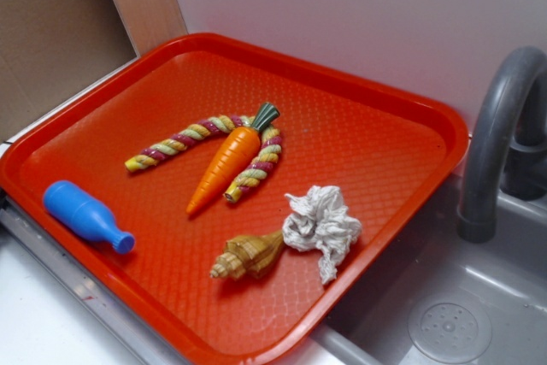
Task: Grab the shell.
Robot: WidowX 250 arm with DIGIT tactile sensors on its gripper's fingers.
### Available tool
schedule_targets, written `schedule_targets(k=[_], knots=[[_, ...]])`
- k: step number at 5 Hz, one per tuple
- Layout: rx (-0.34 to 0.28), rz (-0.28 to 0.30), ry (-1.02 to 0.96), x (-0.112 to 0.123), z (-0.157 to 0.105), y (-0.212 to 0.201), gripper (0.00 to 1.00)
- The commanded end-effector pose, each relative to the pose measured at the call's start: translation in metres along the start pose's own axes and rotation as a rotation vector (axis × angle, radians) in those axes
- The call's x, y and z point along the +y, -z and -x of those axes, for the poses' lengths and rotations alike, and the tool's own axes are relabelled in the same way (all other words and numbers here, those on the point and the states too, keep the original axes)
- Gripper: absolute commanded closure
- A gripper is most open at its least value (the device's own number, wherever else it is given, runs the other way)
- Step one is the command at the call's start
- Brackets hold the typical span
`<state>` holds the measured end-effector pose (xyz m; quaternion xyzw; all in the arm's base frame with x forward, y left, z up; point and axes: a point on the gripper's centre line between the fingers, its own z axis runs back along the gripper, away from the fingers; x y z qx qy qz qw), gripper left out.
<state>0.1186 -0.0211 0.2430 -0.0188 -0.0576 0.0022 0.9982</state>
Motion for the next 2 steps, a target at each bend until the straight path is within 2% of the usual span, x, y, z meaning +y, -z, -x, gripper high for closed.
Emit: schedule_targets(k=[1,2], knots=[[0.0,0.0,0.0,0.0,0.0,0.0,0.0],[-0.063,0.07,0.012,-0.035,-0.016,0.015,0.0]])
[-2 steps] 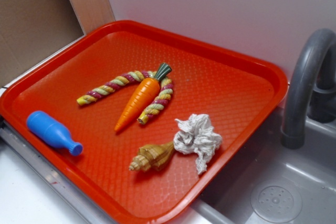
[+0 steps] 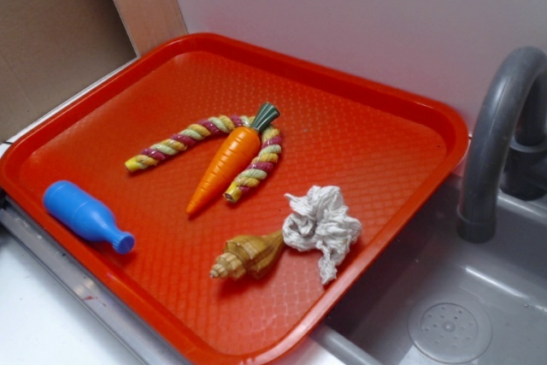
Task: Grab the shell.
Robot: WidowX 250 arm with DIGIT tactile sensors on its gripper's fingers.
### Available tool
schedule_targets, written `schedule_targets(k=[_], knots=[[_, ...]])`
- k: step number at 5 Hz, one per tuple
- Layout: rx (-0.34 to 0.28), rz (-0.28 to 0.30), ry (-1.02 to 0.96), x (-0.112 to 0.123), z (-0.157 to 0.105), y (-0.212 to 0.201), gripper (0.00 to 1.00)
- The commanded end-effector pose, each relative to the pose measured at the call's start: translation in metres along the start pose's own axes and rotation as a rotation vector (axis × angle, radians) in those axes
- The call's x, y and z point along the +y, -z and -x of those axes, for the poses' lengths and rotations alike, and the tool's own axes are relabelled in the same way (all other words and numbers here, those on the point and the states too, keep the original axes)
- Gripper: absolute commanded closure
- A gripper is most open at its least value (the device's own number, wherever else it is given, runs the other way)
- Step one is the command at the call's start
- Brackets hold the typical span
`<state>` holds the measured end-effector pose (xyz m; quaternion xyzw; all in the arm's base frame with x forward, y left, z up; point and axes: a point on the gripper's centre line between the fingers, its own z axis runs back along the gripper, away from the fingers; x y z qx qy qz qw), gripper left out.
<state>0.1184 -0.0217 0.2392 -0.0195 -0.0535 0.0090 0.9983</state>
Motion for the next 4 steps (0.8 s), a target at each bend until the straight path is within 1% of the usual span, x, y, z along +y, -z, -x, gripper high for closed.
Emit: schedule_targets(k=[1,2,3,4], knots=[[-0.102,0.091,0.088,-0.081,-0.028,0.023,0.0],[-0.105,0.158,0.147,-0.125,-0.028,0.029,0.0],[-0.067,0.241,0.197,-0.174,-0.025,0.045,0.0],[-0.009,0.279,0.24,-0.223,-0.01,0.071,0.0]])
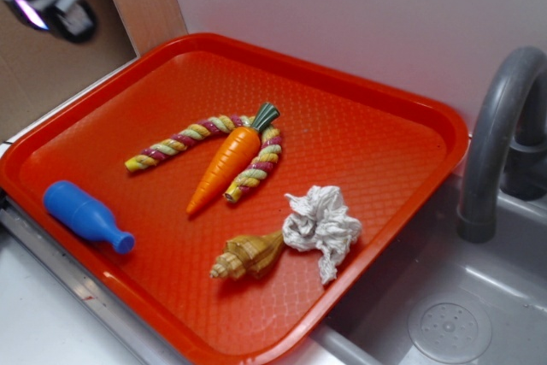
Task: Grab the shell.
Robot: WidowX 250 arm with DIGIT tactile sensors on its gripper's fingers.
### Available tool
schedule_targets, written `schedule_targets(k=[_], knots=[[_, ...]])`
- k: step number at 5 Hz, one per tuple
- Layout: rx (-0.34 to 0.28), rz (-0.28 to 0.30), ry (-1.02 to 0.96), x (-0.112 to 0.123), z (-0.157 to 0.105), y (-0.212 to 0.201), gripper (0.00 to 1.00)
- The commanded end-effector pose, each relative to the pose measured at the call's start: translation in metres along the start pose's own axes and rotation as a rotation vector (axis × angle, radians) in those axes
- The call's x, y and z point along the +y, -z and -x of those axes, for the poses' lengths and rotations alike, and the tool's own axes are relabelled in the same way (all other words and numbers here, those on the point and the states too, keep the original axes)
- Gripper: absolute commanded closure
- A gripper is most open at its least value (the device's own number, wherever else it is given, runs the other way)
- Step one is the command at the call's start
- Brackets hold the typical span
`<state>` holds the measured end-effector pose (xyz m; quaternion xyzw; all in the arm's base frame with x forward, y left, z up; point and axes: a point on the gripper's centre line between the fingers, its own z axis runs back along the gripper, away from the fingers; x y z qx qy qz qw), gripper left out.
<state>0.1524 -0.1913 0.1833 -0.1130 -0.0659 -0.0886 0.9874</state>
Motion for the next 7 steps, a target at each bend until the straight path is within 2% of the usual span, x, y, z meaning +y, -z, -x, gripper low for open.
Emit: schedule_targets(k=[1,2,4,5,6,7], knots=[[0.072,0.149,0.1,-0.079,0.019,0.052,0.0],[0.15,-0.002,0.121,-0.091,0.031,0.093,0.0],[0.169,-0.054,0.177,-0.108,0.03,0.13,0.0],[0.15,-0.125,0.195,-0.119,0.026,0.141,0.0],[0.169,-0.151,0.19,-0.125,0.018,0.155,0.0],[0.213,-0.218,0.197,-0.126,0.017,0.163,0.0]])
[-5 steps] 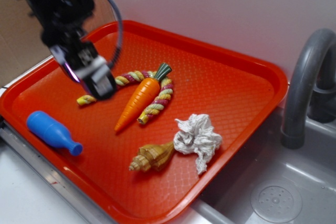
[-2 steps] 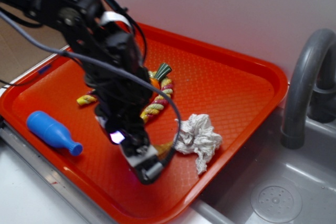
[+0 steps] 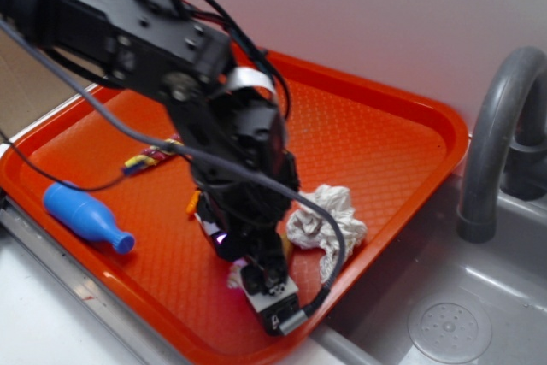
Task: Grab the shell.
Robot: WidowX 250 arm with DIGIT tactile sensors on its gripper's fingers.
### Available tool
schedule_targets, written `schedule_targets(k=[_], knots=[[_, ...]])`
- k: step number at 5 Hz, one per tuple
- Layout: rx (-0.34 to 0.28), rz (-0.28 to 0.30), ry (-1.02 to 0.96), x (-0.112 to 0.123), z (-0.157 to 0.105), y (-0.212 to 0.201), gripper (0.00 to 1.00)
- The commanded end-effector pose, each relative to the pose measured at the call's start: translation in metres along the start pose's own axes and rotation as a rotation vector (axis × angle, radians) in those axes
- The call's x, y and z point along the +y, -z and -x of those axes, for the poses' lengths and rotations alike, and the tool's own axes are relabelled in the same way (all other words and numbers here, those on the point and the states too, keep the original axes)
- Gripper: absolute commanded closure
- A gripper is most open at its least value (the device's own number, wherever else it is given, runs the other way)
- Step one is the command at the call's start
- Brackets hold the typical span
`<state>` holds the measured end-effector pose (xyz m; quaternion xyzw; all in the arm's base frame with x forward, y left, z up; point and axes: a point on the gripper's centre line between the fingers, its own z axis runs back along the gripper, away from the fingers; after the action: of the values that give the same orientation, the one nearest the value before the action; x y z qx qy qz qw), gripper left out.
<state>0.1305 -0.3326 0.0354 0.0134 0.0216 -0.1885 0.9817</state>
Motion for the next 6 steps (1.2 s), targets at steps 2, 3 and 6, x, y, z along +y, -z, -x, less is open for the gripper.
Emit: schedule_targets(k=[2,3,6], knots=[[0.005,-0.007,-0.05,-0.008,0.004,-0.022,1.0],[-0.054,0.025,-0.113,0.012,0.005,-0.062,1.0],[-0.317,0.168,-0.335,0.12,0.039,-0.181,1.0]])
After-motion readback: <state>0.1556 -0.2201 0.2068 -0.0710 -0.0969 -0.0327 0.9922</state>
